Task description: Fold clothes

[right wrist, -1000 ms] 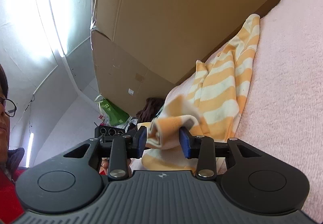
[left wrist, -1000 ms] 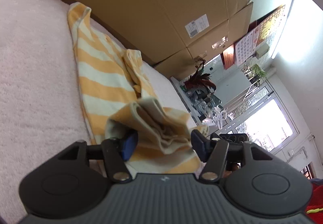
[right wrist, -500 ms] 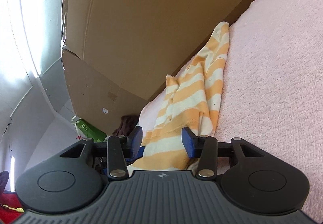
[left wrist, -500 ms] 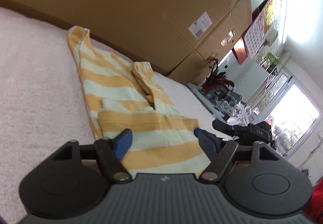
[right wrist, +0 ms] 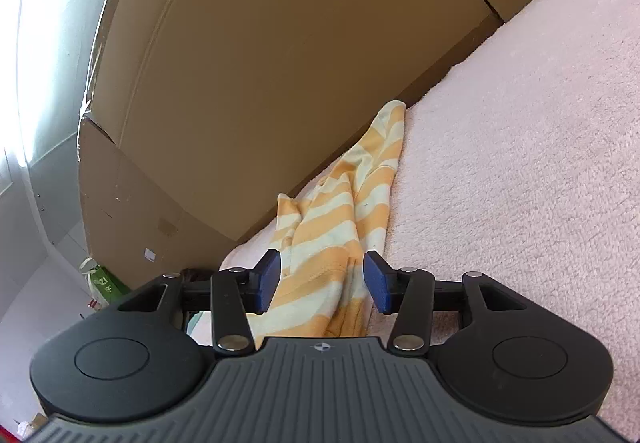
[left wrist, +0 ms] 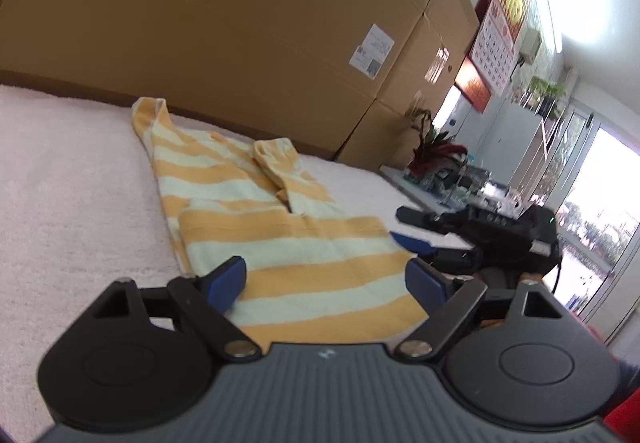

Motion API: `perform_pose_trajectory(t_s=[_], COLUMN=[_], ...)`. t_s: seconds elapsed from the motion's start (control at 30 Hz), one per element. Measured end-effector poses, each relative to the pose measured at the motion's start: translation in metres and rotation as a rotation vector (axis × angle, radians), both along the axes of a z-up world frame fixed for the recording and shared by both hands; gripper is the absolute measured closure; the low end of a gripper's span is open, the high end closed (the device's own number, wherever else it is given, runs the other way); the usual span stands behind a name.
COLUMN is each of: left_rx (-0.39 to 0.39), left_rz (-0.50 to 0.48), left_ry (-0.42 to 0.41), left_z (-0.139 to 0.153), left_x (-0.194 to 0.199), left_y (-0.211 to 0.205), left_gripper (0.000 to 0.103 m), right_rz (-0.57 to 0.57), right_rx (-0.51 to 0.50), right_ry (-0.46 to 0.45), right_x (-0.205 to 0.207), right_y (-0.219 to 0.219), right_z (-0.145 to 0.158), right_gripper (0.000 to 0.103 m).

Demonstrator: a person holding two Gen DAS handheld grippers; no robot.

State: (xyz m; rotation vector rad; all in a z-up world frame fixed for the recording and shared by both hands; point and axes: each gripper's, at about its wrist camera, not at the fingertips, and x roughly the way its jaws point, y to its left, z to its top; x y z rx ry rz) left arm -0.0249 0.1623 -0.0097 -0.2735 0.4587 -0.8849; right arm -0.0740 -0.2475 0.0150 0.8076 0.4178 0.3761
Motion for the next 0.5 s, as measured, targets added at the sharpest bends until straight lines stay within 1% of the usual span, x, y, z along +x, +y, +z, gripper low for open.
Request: perform_pose_trajectory(t_s=[0.07,0.1,0.13,0.17,0.2,0.27,0.3,0.33,0.37,0.43,0.47,0.5], left_rx=[-0.043,-0.042,-0.007,0.035,0.071,0.093,0.098,0.102,0.101,0.076,0.062,0.057], left_rz=[-0.012,-0.006,0.016,0.04,0.064,0.103,0.122,0.141,0.156,0.165,0.167,0.165], left_ry=[-0.021,-0.036,-0.045,-0.04,-0.027,0.026,0.054,0.082,0.102,0.124,0.135,0.136], left_z=[0.01,0.014,0.015,0.013,0.011,0.003,-0.001,-0.005,-0.007,-0.01,-0.012,-0.012], left_x=[0.0,0.001,0.004,0.007,0.011,0.017,0.02,0.023,0.025,0.028,0.029,0.028], left_y=[-0.002,-0.006,-0.013,-0.021,-0.028,-0.032,-0.032,-0.033,-0.032,-0.027,-0.025,-0.024], left_gripper=[0.018,0.018,0.021,0.028,0.03,0.033,0.036,0.04,0.036,0.034,0.029,0.026], right_rz=[-0.021,-0.04,-0.06,-0.079,-0.093,-0.051,-0.028,-0.007,-0.003,0.006,0.008,0.008], right_rx=[-0.036,-0.062,-0.088,-0.114,-0.138,-0.155,-0.187,-0.223,-0.277,-0.382,-0.394,-0.386], right_ry=[-0.033,-0.067,-0.101,-0.135,-0.164,-0.147,-0.118,-0.091,-0.076,-0.043,-0.022,-0.006], right_x=[-0.003,-0.007,-0.01,-0.014,-0.017,-0.011,-0.006,-0.001,0.001,0.006,0.01,0.014], right_y=[0.003,0.007,0.011,0.014,0.019,0.033,0.044,0.053,0.061,0.075,0.076,0.075], right_z=[0.004,0.008,0.012,0.016,0.019,0.019,0.017,0.016,0.017,0.02,0.019,0.017], right_gripper=[0.052,0.053,0.056,0.057,0.057,0.062,0.069,0.072,0.075,0.077,0.078,0.08])
